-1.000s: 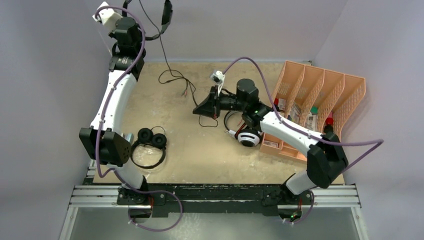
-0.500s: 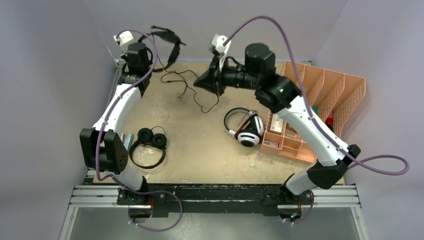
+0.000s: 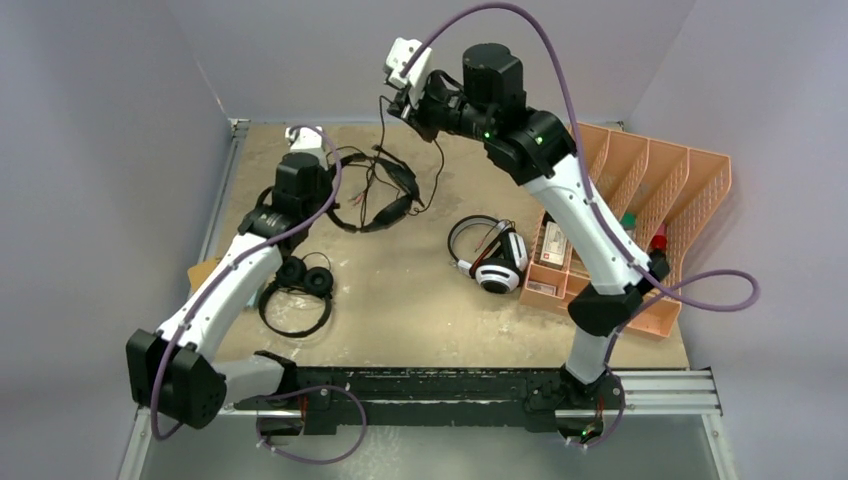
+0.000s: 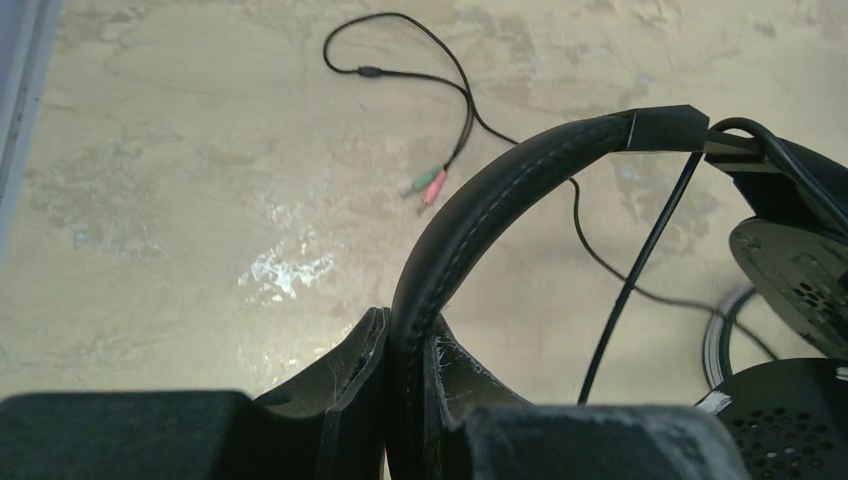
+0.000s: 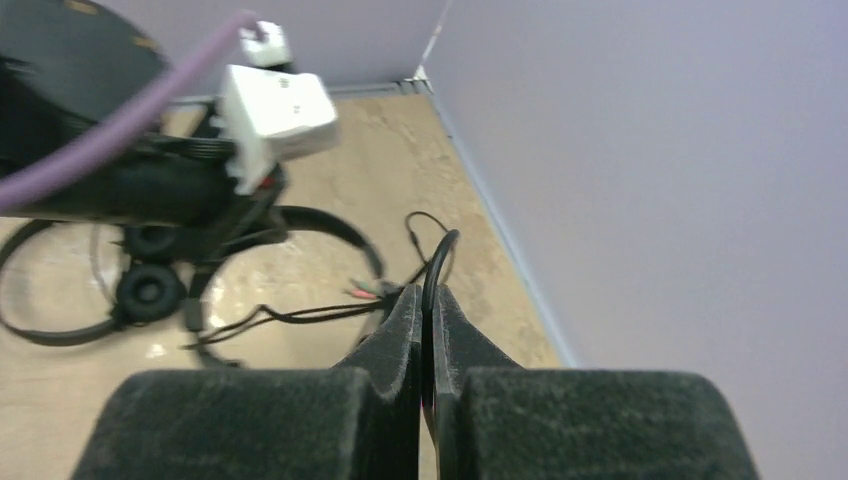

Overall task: Wrap the headphones
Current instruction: Wrap the headphones cable around the headphones.

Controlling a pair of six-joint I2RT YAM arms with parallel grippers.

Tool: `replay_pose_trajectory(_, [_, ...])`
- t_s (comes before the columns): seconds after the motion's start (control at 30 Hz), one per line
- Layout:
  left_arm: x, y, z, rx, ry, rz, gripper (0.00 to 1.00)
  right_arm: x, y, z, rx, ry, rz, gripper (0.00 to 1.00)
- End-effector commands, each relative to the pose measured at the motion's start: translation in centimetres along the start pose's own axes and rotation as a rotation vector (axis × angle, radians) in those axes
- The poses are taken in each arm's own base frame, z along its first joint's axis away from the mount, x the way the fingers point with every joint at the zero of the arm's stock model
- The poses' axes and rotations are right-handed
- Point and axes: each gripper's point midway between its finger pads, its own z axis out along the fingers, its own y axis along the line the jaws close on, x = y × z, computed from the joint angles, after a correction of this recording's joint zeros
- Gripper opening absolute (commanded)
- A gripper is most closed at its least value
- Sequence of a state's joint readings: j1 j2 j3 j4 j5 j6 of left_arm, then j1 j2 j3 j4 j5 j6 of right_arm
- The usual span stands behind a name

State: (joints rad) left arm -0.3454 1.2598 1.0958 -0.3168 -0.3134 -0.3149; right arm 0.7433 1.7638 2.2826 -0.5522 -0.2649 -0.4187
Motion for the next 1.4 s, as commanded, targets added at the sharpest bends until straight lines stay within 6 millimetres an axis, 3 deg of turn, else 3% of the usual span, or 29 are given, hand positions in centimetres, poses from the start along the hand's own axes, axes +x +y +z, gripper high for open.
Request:
replay_pose_trajectory(0.0, [-0.4,-1.9,-3.4,0.181,-0.022,0.037,0.0,-1.9,-4.2,-1.4,0.084,-0.025,-0.131,0.0])
replay_pose_trajectory(0.23, [0.7,-4.4,-6.9,0.391,0.017,0.094,0.0,0.6,-7.1,-0.3,0.014,-0.075,-0.062,0.0])
replay_pose_trajectory(0.5, [0.0,-6.8,-11.1,0.59,-0.025,0.108,0.0,5.2,-8.6,3.8,-0.041,-0.064,0.084,0.0])
replay_pose_trajectory(0.63, [-1.0,-6.1,-12.2,0.564,-0.05,0.11,0.0,7.9,-9.5,4.8,-0.049,-0.065,0.198,0.0])
replay_pose_trajectory(0.77, [-1.6,-5.0,-12.2,0.491,-0.051,0.104,0.0,9.9,-10.5,4.2,-0.034,-0.075,0.302,0.0])
replay_pose_trajectory(0.9, [-4.0,-3.6,-12.6,0.396,-0.106,0.042,0.0,12.9,-8.9,4.3,-0.054,-0.045,0.348,0.0])
replay_pose_trajectory(1.03, [-6.8,-5.1,-13.7,0.453,-0.153,-0.04,0.0,15.2,-7.5,4.9,-0.081,-0.048,0.415,0.0])
replay_pose_trajectory(1.27, [-13.1,-6.0,-15.1,0.442,-0.217,-0.287,0.0,17.0,-7.0,6.5,-0.049,-0.146,0.576,0.01])
replay_pose_trajectory(1.37, [-15.7,-7.0,-15.8,0.482,-0.255,-0.32,0.0,17.4,-7.1,7.2,-0.042,-0.203,0.623,0.08])
